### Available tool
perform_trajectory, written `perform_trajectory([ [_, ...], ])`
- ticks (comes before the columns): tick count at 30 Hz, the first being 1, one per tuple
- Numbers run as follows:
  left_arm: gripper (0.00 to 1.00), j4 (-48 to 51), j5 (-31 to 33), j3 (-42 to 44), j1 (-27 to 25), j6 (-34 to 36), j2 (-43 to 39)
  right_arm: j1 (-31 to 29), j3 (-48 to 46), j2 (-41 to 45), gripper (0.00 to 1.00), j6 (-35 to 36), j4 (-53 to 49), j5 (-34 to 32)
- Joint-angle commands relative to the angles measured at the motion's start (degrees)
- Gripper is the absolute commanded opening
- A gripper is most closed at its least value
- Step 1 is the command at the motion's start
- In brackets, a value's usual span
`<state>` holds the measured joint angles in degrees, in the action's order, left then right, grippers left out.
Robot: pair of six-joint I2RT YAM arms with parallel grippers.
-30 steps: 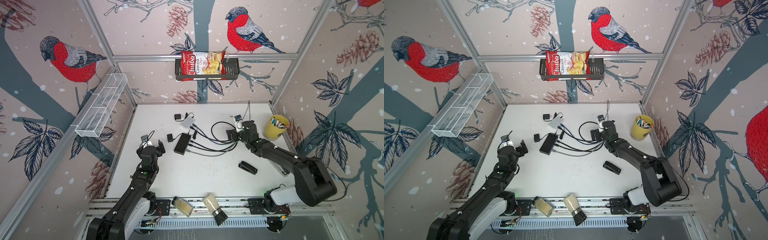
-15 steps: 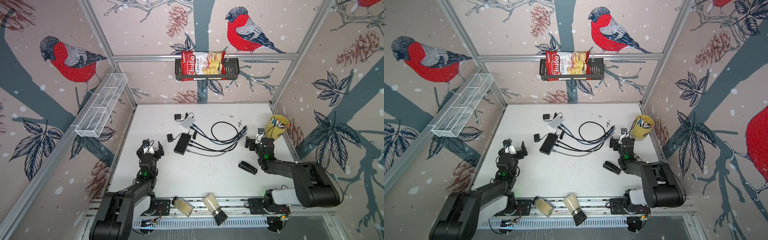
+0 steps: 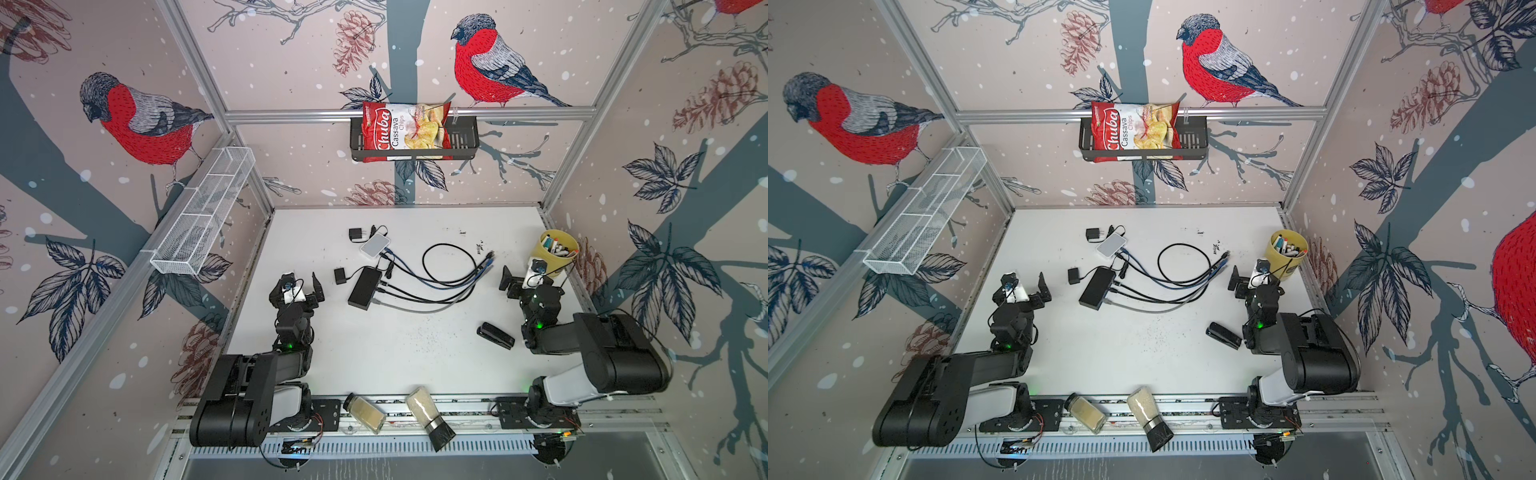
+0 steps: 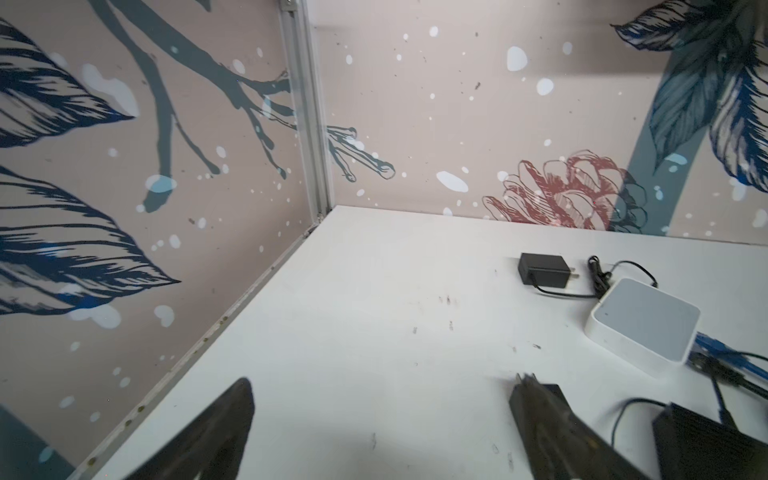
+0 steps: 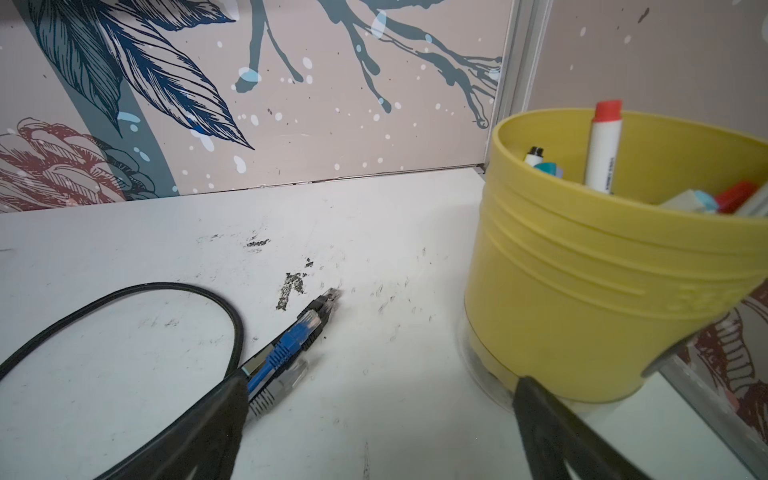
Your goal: Insert the plug into the switch port
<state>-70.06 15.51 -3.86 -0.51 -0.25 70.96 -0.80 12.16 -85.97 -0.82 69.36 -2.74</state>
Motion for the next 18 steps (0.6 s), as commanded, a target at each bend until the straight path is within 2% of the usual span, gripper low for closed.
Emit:
perform_trajectory([
  [1, 0.97, 1.1, 3.57, -0.88, 1.21, 1.11, -0.99, 0.35, 1.13, 0.3, 0.99, -2.16, -0.9, -0.67],
  [3, 0.96, 0.12, 3.12, -0.72, 2.0, 0.57, -0.55, 0.36, 0.85, 0.02, 0.99, -2.08, -0.08, -0.76],
  [7, 0.97, -8.76, -0.57, 1.53, 2.52, 1.3, 2.19, 0.38, 1.02, 0.33, 0.99, -2.09, -0.76, -0.68],
  [11, 0.97, -6.69, -5.04, 1.3, 4.01, 1.07, 1.18, 0.44, 1.02, 0.26, 0.99, -2.08, -0.68, -0.68],
  [14, 0.97, -7.37, -10.84, 2.3, 6.8, -0.56, 0.24, 0.44, 1.02, 0.19, 1.0, -2.16, -0.76, -0.63],
  [18, 0.97, -1.76, -19.94, 0.01, 7.66, -5.83, -0.54, 0.41, 1.02, 0.24, 0.99, -2.16, -0.65, -0.63],
])
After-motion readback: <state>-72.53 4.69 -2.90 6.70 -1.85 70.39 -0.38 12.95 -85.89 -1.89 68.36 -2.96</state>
